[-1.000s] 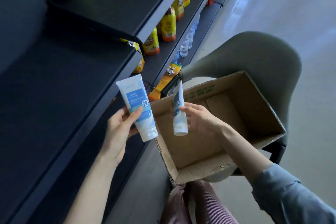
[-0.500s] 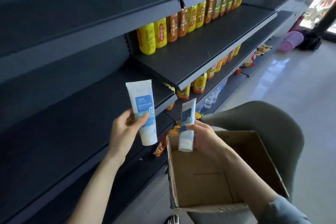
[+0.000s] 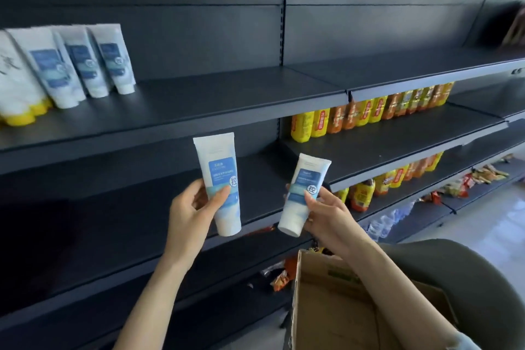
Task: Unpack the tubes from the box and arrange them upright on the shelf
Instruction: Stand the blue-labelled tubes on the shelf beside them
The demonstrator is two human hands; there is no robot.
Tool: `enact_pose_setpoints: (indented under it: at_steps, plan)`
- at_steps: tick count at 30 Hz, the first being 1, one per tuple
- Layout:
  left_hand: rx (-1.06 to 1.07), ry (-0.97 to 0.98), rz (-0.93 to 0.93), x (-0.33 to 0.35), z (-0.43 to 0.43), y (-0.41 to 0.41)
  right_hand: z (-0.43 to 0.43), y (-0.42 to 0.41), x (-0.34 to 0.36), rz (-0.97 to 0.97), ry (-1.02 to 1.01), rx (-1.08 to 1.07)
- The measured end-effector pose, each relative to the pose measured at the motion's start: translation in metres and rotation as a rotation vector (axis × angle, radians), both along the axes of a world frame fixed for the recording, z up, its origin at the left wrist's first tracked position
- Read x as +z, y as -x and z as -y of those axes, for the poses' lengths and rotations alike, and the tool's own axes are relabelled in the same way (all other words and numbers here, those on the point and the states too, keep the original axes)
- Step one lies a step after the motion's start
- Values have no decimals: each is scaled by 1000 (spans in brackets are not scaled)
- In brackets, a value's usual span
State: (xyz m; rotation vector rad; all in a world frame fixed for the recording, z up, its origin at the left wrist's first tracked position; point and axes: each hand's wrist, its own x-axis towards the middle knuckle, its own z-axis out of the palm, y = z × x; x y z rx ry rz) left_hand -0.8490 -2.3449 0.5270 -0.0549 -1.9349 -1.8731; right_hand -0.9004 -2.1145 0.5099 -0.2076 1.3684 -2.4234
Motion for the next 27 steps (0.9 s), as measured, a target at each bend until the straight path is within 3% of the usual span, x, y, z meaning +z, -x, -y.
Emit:
enact_pose_setpoints:
  at_steps: [8,18,27]
  plan:
    - [125,4,-123,47,83,-33,91,-10,50,-104,51,37]
    - [261,57,-216,100,250,-75,251,-6,116,-265,142,69]
    - [309,114,-239,126,326,-83,338,22,156,-412,35,-69]
